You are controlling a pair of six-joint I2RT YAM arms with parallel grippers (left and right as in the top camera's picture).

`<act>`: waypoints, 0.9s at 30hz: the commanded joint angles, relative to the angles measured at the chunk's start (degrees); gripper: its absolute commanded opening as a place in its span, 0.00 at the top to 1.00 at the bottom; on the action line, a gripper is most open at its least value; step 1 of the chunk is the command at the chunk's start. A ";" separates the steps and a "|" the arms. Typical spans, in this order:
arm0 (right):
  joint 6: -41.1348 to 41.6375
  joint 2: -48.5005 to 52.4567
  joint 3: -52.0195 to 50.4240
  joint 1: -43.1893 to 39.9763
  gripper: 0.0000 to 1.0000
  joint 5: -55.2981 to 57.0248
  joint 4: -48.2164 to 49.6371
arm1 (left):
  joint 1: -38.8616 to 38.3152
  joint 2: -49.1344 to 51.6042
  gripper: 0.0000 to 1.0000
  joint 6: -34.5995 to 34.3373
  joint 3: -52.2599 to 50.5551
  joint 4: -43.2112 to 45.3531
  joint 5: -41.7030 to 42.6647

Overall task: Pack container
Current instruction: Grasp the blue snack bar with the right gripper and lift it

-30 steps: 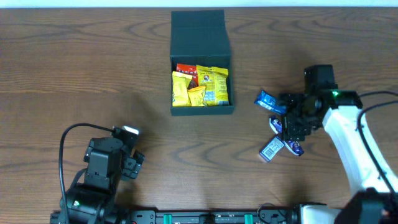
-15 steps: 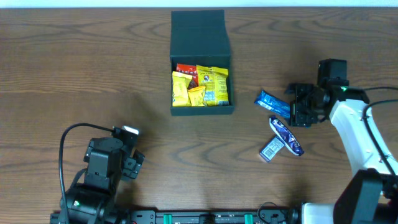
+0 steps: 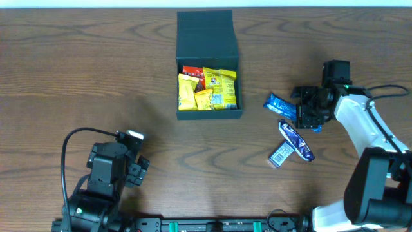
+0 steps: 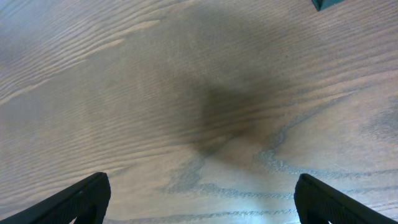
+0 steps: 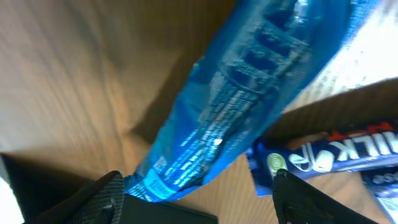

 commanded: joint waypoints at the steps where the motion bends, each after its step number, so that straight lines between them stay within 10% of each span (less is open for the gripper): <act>1: 0.39 0.42 -0.11 0.63 0.25 0.22 0.68 | 0.39 -0.13 0.05 0.61 0.02 -0.04 -0.79; 12: 2.78 6.43 -0.11 2.08 0.31 -1.38 3.08 | 0.39 -0.13 0.05 0.61 0.02 -0.04 -0.79; 27: -2.05 8.24 -0.09 2.64 0.64 -1.31 4.39 | 0.39 -0.13 0.05 0.61 0.02 -0.04 -0.79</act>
